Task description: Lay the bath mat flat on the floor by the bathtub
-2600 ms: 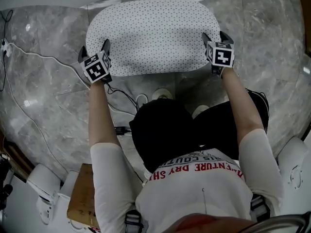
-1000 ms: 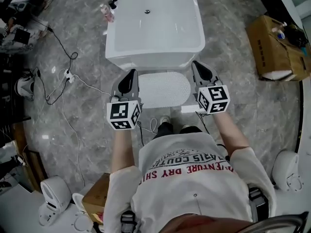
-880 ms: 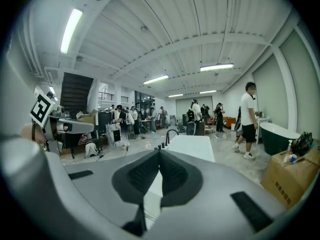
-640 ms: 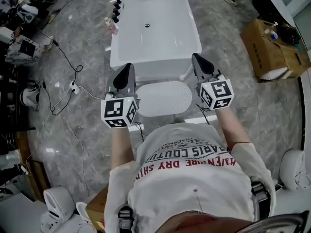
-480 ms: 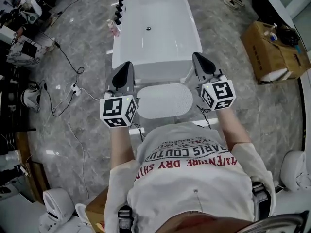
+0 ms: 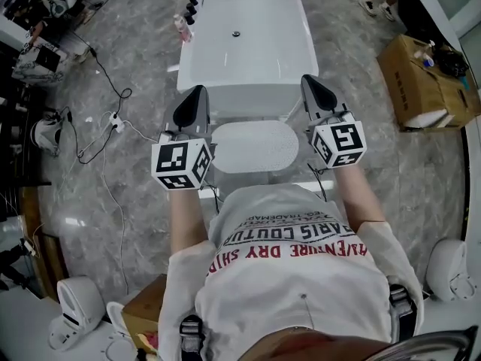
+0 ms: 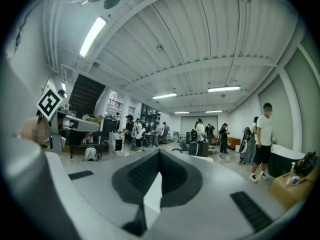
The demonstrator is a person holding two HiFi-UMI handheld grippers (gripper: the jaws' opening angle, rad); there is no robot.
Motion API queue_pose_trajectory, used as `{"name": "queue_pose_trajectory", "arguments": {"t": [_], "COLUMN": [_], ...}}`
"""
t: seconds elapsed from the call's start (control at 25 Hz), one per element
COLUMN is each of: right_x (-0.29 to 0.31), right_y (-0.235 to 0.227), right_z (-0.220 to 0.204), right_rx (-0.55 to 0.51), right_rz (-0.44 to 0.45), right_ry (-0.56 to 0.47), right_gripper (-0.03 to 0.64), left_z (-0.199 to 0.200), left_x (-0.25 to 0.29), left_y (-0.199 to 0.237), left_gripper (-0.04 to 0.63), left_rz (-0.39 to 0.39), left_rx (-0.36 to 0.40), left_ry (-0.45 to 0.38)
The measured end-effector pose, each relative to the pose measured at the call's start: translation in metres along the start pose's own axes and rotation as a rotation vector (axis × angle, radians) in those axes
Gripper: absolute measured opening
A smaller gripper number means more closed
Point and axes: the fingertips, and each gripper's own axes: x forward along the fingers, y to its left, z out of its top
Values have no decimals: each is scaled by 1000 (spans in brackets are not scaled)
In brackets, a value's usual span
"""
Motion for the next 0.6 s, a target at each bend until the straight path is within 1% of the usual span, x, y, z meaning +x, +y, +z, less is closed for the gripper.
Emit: {"name": "queue_pose_trajectory", "arguments": {"t": [0.28,0.6], "right_x": [1,-2], "right_y": [13,18], "right_z": [-4,-7], "right_rx": [13,12], "right_rz": [11,-6], "right_ry": [10,10], "right_gripper": [6,6], "left_z": [-10,-14], "left_x": [-9,-12], "left_y": [7,5], "left_gripper": [12,12], "left_rz": [13,-4], "left_rx": [-10,26], "left_ry": [26,40]}}
